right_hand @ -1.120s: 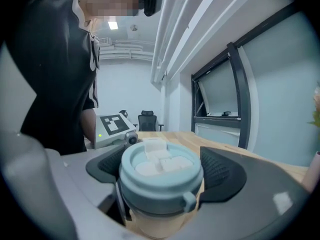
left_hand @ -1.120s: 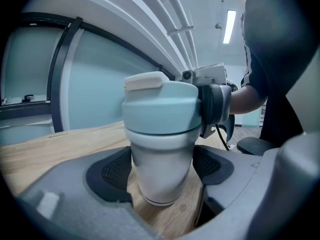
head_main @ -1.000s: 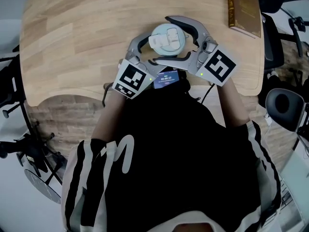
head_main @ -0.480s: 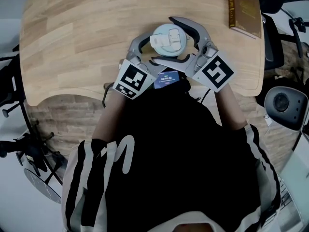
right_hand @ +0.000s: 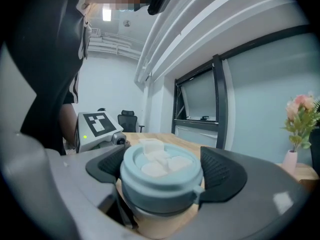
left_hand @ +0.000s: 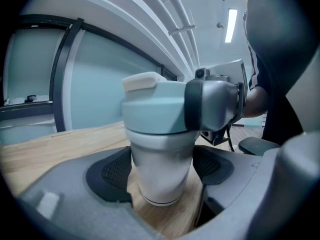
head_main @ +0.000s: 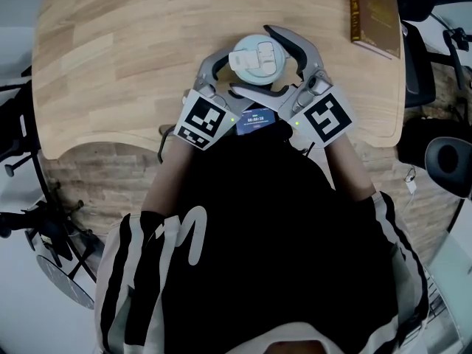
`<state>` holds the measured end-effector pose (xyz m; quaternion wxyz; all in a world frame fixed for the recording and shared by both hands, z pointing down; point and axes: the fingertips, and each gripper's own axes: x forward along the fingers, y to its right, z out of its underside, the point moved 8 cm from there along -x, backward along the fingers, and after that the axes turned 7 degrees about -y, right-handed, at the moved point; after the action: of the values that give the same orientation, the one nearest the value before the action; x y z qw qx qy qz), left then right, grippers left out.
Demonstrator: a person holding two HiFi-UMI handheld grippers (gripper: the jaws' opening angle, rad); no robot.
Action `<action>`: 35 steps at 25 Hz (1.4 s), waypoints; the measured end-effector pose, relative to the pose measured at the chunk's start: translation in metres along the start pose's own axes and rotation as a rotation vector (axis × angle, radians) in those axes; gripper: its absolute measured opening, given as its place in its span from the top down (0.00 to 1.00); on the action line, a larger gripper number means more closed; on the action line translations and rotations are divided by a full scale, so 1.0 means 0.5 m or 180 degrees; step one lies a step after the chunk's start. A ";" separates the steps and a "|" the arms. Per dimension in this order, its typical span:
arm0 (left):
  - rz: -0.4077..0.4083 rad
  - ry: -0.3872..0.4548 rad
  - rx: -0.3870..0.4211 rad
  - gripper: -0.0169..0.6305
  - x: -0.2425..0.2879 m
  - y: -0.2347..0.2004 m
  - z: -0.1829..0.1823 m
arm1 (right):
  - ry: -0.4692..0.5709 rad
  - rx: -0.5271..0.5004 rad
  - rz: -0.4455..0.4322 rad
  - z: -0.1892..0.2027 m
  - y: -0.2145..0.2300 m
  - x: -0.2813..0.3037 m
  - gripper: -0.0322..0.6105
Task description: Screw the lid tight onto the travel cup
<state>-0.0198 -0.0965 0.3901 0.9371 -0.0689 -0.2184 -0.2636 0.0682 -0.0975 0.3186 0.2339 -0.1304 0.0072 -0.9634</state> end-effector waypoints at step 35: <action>-0.0118 0.0018 -0.0074 0.37 -0.005 0.005 0.003 | 0.0084 0.0332 0.0224 -0.010 -0.014 -0.020 0.24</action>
<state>-0.0208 -0.0930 0.3901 0.9318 -0.0750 -0.2138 -0.2837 0.0722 -0.0871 0.3117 0.2739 -0.1050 -0.0352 -0.9554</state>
